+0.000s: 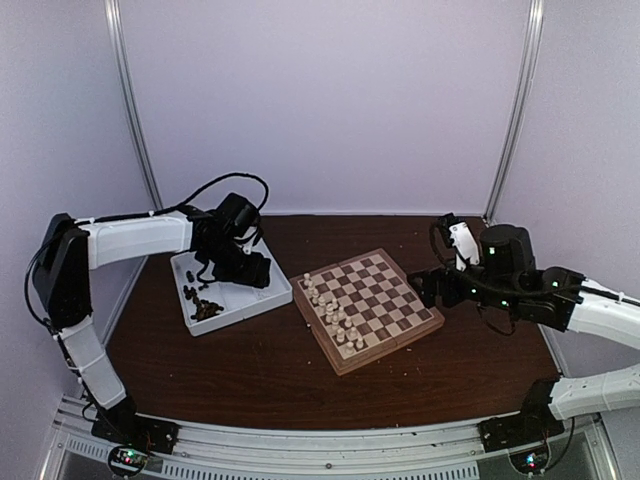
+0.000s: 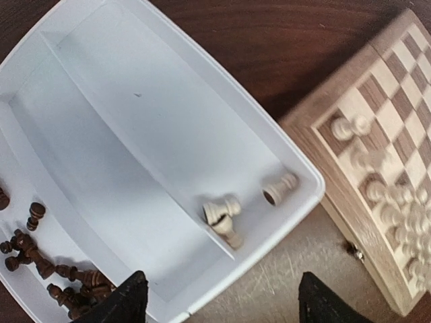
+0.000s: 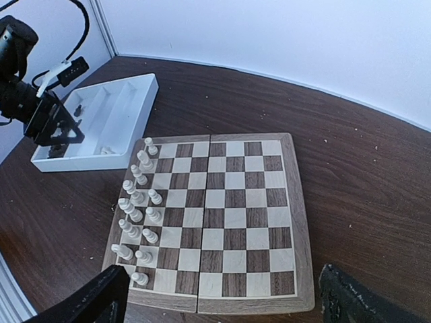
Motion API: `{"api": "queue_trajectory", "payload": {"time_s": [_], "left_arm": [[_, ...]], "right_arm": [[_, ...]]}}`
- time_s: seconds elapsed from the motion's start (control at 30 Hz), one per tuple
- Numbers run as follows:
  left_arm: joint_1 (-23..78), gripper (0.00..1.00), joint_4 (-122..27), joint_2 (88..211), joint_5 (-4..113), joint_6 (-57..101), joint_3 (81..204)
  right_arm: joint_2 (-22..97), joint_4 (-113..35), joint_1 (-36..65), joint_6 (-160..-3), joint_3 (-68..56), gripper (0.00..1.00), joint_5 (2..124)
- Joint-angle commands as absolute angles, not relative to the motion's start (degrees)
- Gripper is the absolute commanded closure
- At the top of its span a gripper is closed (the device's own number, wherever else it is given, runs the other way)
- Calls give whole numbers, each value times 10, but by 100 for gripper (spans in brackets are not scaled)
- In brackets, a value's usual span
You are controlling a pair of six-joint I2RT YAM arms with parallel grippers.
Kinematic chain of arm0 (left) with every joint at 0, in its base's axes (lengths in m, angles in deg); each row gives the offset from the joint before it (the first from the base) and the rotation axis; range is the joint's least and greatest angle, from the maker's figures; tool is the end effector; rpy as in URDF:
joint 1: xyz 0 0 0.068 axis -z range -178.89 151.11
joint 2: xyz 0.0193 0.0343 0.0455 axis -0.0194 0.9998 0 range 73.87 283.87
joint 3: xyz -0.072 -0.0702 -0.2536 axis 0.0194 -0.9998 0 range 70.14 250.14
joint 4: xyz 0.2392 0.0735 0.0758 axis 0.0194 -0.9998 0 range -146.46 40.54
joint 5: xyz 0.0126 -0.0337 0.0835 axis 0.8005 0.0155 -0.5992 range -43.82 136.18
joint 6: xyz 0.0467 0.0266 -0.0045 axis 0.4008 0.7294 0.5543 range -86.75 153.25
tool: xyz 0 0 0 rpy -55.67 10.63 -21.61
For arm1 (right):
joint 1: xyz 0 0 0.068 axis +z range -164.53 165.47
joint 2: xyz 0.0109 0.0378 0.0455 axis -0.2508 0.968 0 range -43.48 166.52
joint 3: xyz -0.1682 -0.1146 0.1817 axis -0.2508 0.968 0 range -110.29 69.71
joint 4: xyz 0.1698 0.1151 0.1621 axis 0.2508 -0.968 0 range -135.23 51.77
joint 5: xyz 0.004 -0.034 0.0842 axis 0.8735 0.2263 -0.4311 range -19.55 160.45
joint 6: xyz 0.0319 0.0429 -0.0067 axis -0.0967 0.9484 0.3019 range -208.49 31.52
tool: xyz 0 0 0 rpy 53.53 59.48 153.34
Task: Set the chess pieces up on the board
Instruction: Adjust the storage box at the center of the board.
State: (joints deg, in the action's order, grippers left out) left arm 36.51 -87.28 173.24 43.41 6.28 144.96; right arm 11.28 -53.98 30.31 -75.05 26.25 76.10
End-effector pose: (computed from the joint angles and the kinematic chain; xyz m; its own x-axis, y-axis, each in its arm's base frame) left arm 0.2957 -0.2080 0.2296 -0.8978 0.0823 -0.4327 0.1719 0.9700 -0.1721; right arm 0.1564 0.1506 0.2903 -0.4622 -0.1336 -0.8766 -0.5471 0.8209 0.1634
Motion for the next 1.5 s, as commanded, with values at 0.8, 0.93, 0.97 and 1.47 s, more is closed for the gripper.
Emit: {"api": "queue_trajectory", "payload": {"time_s": [0.8,0.93,0.97,1.47], "left_arm": [[275,87,-1125,1979,438,-64,1703],[275,91,-1111,1899,447,-33,1584],[275,91,-1100,1876,456,-28,1551],[264,100,-1198,1861,442,39,1653]], "right_arm": [[229,-704,299,-730,89,7,867],[213,-688,298,-748,119,6,860],[210,-683,297,-753,125,6,858],[202,-658,292,-765,157,6,843]]}}
